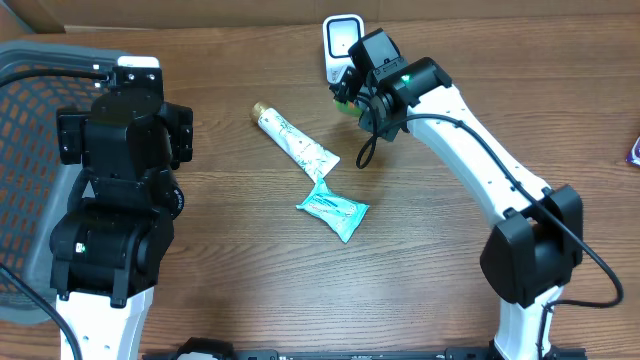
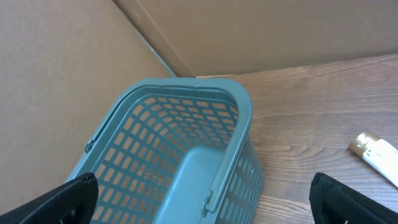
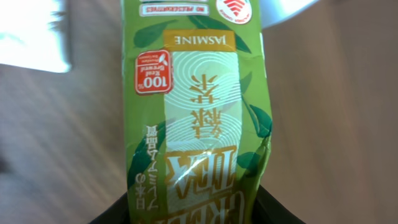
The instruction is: Scan the item barcode
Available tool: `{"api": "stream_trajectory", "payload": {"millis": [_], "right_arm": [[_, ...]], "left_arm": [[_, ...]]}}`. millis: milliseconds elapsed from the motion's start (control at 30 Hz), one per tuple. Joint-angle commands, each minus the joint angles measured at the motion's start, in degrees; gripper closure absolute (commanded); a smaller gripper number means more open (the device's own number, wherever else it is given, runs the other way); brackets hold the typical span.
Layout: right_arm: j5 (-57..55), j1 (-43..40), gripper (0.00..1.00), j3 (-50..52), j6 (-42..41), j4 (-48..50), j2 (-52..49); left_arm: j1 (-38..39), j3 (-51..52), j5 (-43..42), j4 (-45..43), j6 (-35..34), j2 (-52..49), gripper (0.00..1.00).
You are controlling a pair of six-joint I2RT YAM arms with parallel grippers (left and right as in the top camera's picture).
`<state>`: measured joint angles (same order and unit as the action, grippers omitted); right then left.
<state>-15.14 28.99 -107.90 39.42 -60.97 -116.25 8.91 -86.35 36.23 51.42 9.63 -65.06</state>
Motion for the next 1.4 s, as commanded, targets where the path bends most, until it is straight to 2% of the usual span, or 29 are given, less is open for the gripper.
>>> {"api": "stream_trajectory", "payload": {"millis": [0,167,233,267,300,367,467,567,700,833,933,967,1000,1133,1367], "right_arm": [[-9.38,1.01,0.59,-2.12,2.23,1.25,5.75],[-18.88,3.69,0.54,-2.12,4.68,3.76,7.82],[-22.16,5.05,0.55,-2.10,6.14,4.48,8.35],[-24.57,6.56,0.61,-2.10,7.39,5.09,8.83],[-25.14,7.50,0.62,-2.12,7.61,5.18,9.05],[-24.55,8.83,0.62,-2.10,7.52,4.42,9.22],[-20.79,10.08,0.70,-2.03,6.19,1.97,9.22],[-14.80,10.27,0.70,-2.03,4.31,0.24,9.22],[-11.04,10.27,0.62,-2.03,0.24,1.16,9.22],[-10.45,9.81,0.44,-2.03,-2.62,2.60,9.22],[-10.45,9.09,0.21,-2.03,-4.94,4.15,9.22],[-10.45,8.04,0.07,-2.03,-8.26,6.56,9.22],[-10.27,7.13,0.00,-2.03,-11.10,8.04,9.22],[-5.40,1.92,0.00,-2.05,-17.09,8.61,9.22],[20.50,-12.20,0.00,-1.95,-18.69,5.70,8.61]], "left_arm": [[0.02,-0.04,-0.09,-0.22,0.46,-0.20,0.00],[0.02,-0.04,-0.09,-0.22,0.46,-0.20,0.00],[0.02,-0.04,-0.09,-0.22,0.46,-0.20,0.00],[0.02,-0.04,-0.09,-0.22,0.46,-0.20,0.01],[0.02,-0.04,-0.09,-0.22,0.46,-0.20,0.00],[0.02,-0.04,-0.11,-0.22,0.46,-0.20,0.00],[0.02,-0.04,-0.09,-0.22,0.46,-0.20,0.00],[0.02,-0.04,-0.09,-0.22,0.46,-0.20,0.00],[0.02,-0.04,-0.09,-0.22,0.46,-0.20,0.01],[0.02,-0.04,-0.09,-0.22,0.46,-0.20,0.00],[0.02,-0.04,-0.09,-0.22,0.46,-0.20,0.00],[0.02,-0.04,-0.09,-0.22,0.46,-0.20,0.00],[0.02,-0.04,-0.09,-0.22,0.46,-0.20,0.00],[0.02,-0.04,-0.09,-0.22,0.46,-0.20,0.01],[0.02,-0.04,-0.09,-0.22,0.46,-0.20,0.00]]}}
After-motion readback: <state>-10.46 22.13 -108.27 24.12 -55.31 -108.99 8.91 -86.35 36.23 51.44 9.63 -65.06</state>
